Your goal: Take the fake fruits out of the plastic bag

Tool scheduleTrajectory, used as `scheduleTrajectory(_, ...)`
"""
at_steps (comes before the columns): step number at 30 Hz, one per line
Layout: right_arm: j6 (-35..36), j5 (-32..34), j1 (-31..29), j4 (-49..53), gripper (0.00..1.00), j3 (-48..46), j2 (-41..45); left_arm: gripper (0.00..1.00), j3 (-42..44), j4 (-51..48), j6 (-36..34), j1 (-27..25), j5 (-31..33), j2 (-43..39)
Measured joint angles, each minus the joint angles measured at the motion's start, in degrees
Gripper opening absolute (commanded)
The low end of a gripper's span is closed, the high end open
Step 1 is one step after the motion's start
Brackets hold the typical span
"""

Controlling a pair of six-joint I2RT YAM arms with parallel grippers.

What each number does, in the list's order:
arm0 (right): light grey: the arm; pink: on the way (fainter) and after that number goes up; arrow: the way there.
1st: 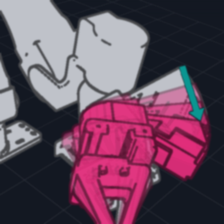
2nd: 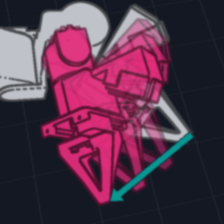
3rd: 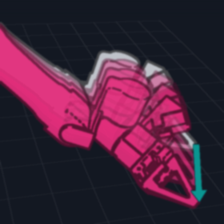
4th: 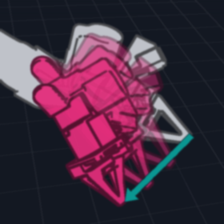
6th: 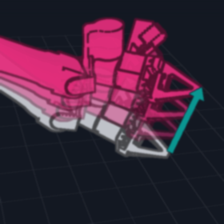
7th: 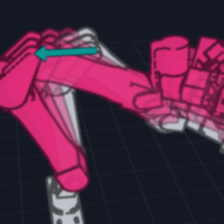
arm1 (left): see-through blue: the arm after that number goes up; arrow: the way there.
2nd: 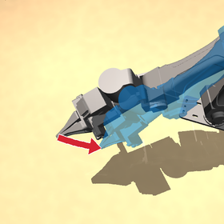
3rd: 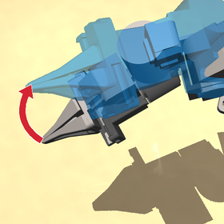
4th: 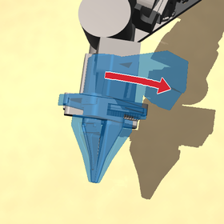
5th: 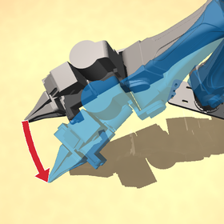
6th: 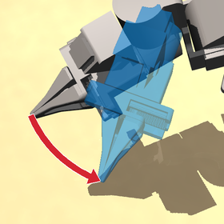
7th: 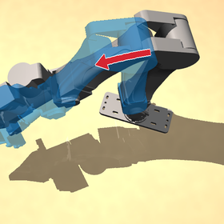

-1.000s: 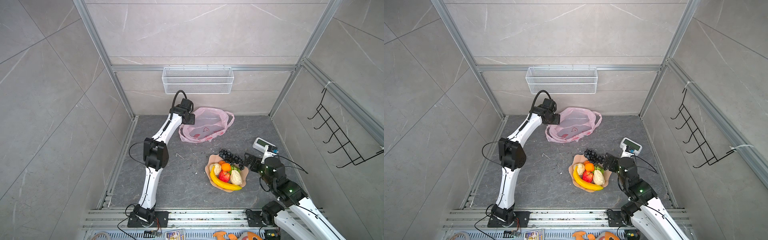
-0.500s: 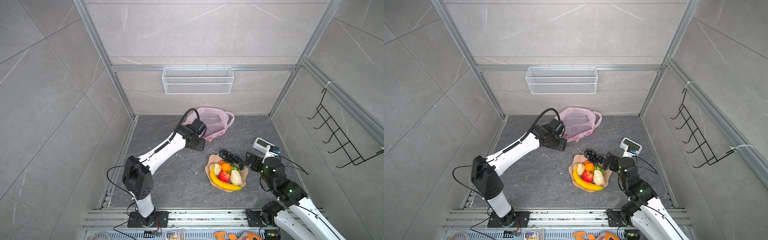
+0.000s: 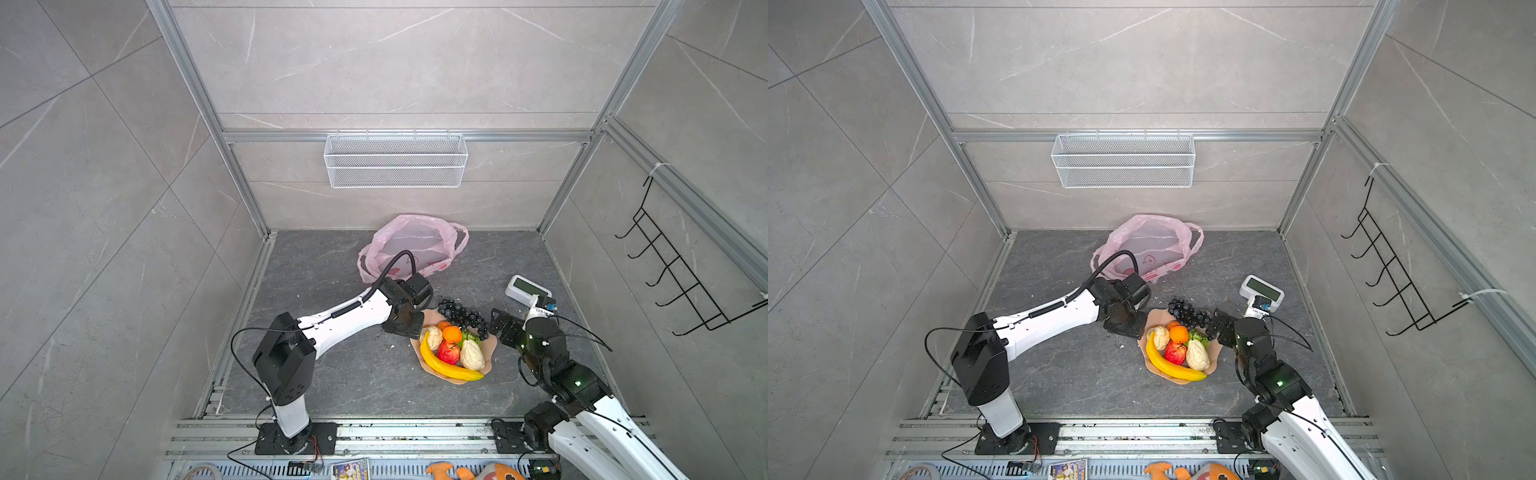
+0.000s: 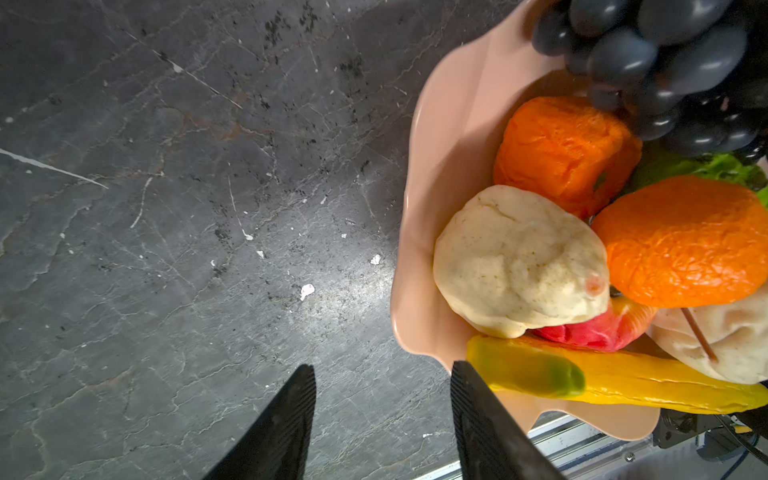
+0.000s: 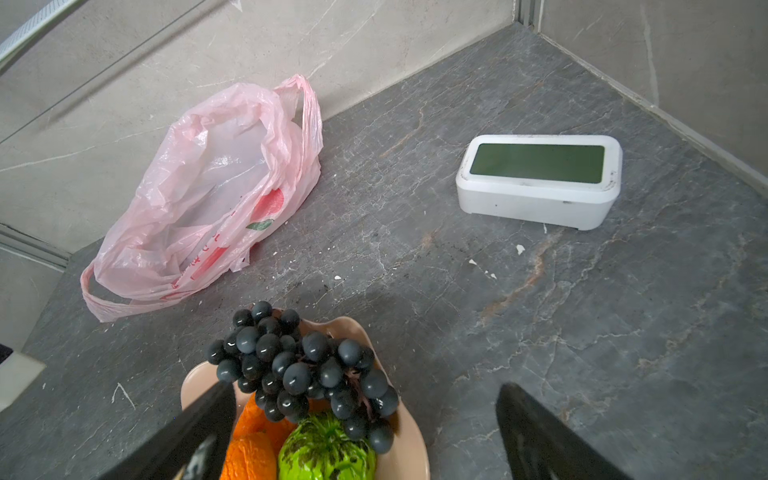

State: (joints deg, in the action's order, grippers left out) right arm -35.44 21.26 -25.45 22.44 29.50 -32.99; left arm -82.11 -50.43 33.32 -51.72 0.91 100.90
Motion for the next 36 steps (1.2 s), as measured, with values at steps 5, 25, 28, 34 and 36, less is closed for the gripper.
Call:
scheduleTrajectory(5, 0.00, -0.04, -0.02, -0.02, 1.00, -0.04, -0.04, 0.44, 0.70, 1.25, 1.73, 0.00, -0.13, 0.72)
scheduleTrajectory(25, -0.83, -1.57, -0.02, -0.02, 1.00, -0.04, -1.36, 0.20, 4.76, 9.86, 7.26, 0.00, -4.59, 4.57)
scheduleTrajectory(28, -0.83, -1.77, -0.02, -0.04, 1.00, -0.04, -1.57, 0.17, 4.76, 10.32, 7.65, 0.00, -4.76, 4.57)
scheduleTrajectory(34, -0.83, -1.79, 0.00, -0.04, 1.00, -0.04, -1.95, 0.13, 4.76, 11.52, 8.28, 0.39, -5.66, 4.55)
scheduleTrajectory(36, -0.83, -1.97, -0.02, -0.04, 1.00, -0.04, -1.95, 0.12, 4.81, 11.76, 8.31, 0.57, -5.84, 4.37)
